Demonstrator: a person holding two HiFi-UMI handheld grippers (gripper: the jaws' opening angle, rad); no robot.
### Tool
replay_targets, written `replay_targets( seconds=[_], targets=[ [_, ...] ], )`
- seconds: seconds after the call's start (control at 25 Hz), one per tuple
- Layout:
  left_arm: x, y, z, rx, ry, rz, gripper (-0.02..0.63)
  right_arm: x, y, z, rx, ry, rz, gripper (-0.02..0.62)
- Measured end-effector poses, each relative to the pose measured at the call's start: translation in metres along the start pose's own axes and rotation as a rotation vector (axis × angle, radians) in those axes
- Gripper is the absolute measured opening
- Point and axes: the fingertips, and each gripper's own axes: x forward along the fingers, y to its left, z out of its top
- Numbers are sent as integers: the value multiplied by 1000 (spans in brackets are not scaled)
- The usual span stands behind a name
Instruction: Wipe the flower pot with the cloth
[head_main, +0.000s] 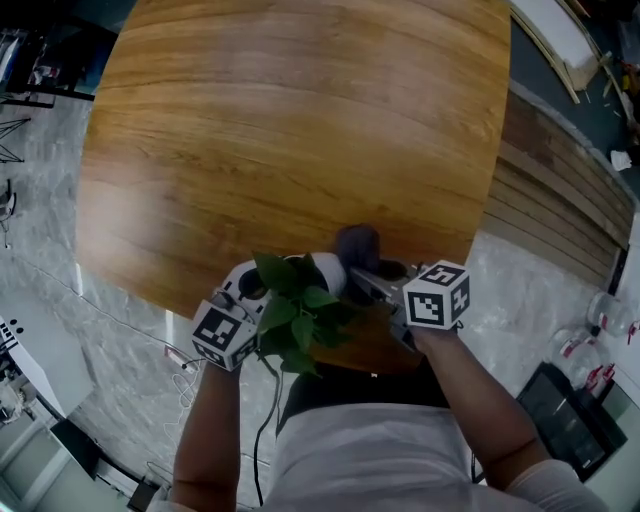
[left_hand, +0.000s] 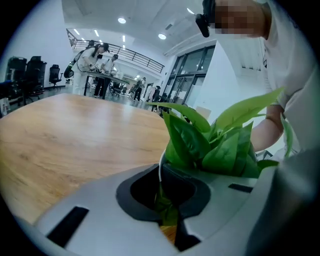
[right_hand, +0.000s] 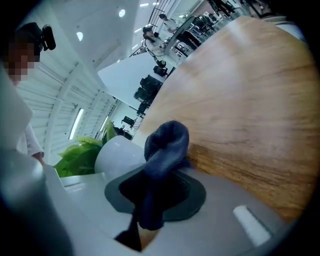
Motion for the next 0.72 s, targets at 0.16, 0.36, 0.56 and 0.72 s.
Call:
replay_targets(
  seconds=[0.16,0.36,0.56,0.72],
  targets=[
    [-5,7,-12,-112,2,13,25,-11,57,6,-33,-13,94,66],
    [-6,10,-9,-182,-15,23,25,-14,83,7,-48,-32,138,64],
    [-5,23,-11,-267,-53,24,26,-2,6,-3,2,-32,-16,64],
    [-5,28,-22,-323,-59,36,29,-2,32,4,-36,-43,2,64]
  ],
)
